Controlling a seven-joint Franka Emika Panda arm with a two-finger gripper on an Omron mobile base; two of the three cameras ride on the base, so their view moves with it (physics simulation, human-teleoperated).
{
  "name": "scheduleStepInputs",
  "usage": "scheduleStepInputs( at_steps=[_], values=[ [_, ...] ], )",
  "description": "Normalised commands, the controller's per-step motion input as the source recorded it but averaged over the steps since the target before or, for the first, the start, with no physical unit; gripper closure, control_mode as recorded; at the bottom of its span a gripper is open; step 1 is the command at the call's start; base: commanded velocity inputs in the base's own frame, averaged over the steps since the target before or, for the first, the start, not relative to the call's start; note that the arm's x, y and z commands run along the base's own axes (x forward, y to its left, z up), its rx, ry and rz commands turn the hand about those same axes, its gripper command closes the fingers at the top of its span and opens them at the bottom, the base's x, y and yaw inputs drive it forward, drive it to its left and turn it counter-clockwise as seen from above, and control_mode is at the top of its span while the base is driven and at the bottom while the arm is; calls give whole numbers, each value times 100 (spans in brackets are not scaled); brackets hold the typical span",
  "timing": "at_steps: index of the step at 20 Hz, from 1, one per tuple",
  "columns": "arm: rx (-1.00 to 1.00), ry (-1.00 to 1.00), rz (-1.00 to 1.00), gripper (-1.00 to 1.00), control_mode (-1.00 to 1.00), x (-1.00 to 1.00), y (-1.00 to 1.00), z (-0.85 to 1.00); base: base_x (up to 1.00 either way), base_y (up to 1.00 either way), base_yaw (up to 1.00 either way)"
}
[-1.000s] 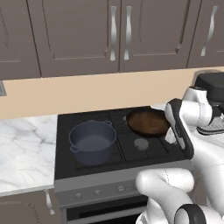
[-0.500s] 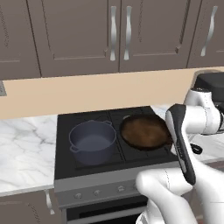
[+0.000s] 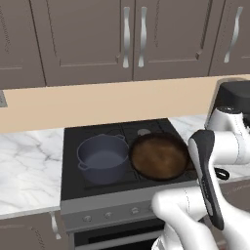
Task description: Move the pot and pan from the stove into the sink.
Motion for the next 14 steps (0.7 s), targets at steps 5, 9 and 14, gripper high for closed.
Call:
scheduleStepInputs(
  at_steps=[5,9,14],
  values=[
    [0,0,0,100,100,-2,0,0,-6,0,0],
    [0,0,0,100,100,0,0,0,-58,-1,0],
    [0,0,0,100,100,0,0,0,-68,-1,0]
  ],
)
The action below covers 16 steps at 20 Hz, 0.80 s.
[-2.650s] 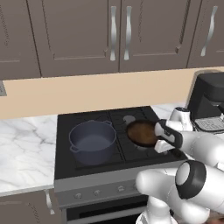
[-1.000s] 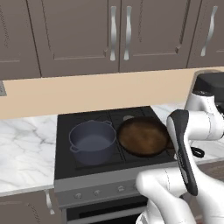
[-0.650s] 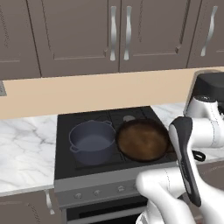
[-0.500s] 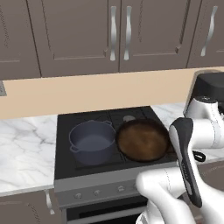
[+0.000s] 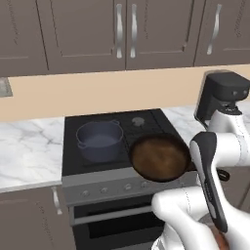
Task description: Move the pot and pan from the stove into the sink.
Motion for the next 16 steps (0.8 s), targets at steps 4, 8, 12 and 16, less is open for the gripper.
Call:
scheduleStepInputs(
  at_steps=[4,8,12,16],
  values=[
    [0,0,0,100,100,0,0,0,-64,-2,0],
    [0,0,0,100,100,0,0,0,-60,-3,0],
    [0,0,0,100,100,0,0,0,-52,-3,0],
    [0,0,0,100,100,0,0,0,-28,-10,-14]
  ],
)
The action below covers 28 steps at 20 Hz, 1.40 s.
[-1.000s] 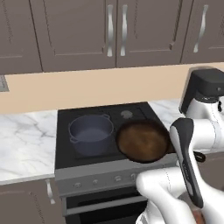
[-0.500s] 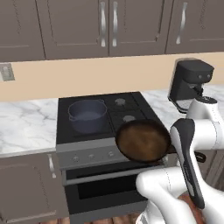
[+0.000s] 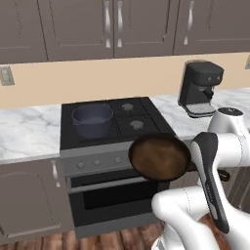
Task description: Move the pot and pan from the stove into the sink.
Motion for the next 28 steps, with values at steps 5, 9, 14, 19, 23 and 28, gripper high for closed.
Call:
scheduleStepInputs(
  at_steps=[5,9,14,19,23,28],
  values=[
    [0,0,0,100,100,0,0,0,-12,-16,-39],
    [0,0,0,100,100,0,0,0,-9,-13,-42],
    [0,0,0,100,100,0,0,0,-11,-14,-41],
    [0,0,0,100,100,0,0,0,-7,-12,-43],
    [0,0,0,100,100,0,0,0,-6,-11,-43],
    [0,0,0,100,100,0,0,0,-1,-11,-45]
  ],
)
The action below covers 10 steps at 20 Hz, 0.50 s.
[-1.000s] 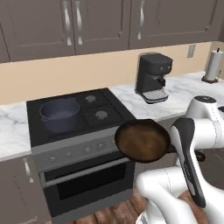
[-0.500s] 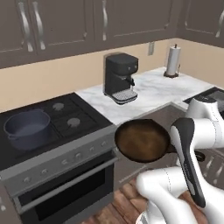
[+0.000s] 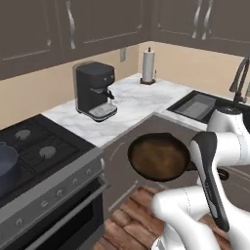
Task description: Move the pot and pan from the stove into the sink.
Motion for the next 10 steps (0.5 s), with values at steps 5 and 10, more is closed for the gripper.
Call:
scheduleStepInputs(
  at_steps=[5,10],
  values=[
    [0,0,0,100,100,0,0,0,0,-12,-46],
    [0,0,0,100,100,0,0,0,0,-12,-46]
  ],
)
